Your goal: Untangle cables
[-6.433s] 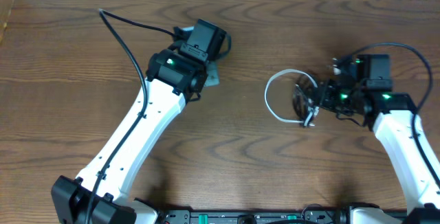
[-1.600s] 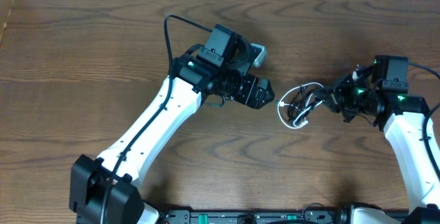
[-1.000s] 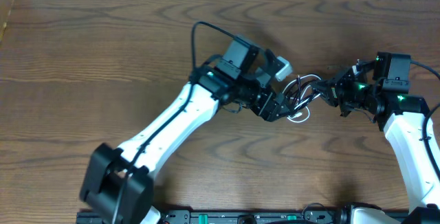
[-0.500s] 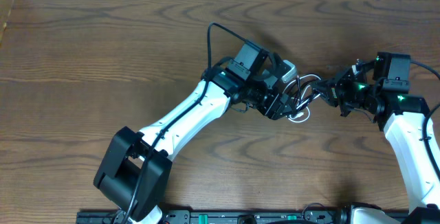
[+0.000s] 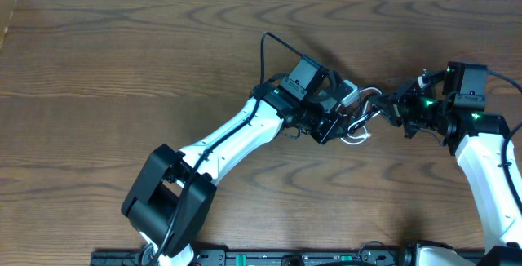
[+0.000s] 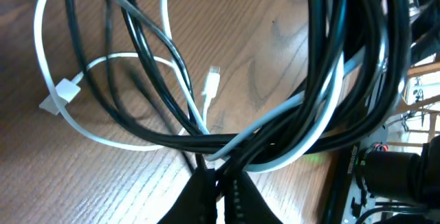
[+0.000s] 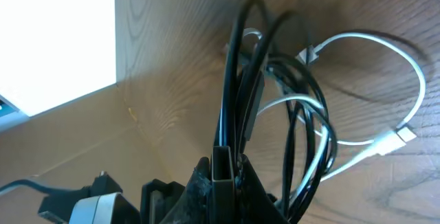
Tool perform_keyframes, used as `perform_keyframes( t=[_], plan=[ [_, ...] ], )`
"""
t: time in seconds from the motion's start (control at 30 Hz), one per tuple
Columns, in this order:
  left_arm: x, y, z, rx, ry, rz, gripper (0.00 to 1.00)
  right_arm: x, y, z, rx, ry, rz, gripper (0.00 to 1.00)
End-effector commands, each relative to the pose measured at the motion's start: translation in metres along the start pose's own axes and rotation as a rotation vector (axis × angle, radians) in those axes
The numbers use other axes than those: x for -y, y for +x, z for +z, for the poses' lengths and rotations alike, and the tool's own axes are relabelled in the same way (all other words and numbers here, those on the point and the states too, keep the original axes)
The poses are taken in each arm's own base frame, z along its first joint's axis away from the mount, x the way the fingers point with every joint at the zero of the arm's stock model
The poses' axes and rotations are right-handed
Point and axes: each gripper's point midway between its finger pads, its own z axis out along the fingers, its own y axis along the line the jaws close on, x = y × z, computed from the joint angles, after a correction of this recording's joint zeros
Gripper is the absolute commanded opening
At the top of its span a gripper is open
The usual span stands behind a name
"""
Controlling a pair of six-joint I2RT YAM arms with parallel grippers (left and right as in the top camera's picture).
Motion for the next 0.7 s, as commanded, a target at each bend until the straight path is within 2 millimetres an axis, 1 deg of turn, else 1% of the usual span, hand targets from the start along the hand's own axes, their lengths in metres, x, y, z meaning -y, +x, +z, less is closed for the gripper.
perform_keyframes(
  t=[0.0, 0.27, 0.43, 0.5, 0.57, 0.6, 0.67],
  plan=[
    [-0.005, -0.002, 0.002, 0.007, -0.016, 0.001, 0.08, -0.010, 0.005, -0.003, -0.022, -0.029, -0.057, 0.01],
    [-0.006, -0.011, 0.001, 0.045, -0.014, -0.093, 0.08, -0.009, 0.005, -0.003, -0.021, -0.027, -0.095, 0.03],
    [-0.005, -0.011, 0.001, 0.042, -0.008, -0.096, 0.07, -0.009, 0.005, -0.003, -0.018, -0.027, -0.115, 0.03],
    [-0.009, -0.011, 0.000, 0.046, -0.031, -0.097, 0.07, -0.009, 0.005, -0.003, -0.018, -0.026, -0.141, 0.06],
    [-0.021, -0.012, -0.002, 0.058, -0.087, -0.136, 0.08, -0.009, 0.005, -0.003, -0.018, -0.026, -0.201, 0.16],
    [-0.030, -0.014, -0.005, 0.069, -0.124, -0.173, 0.07, -0.009, 0.005, -0.003, -0.019, -0.025, -0.235, 0.25],
    [-0.040, -0.017, -0.013, 0.091, -0.155, -0.226, 0.08, -0.006, 0.005, -0.003, -0.016, -0.015, -0.315, 0.45]
  ],
)
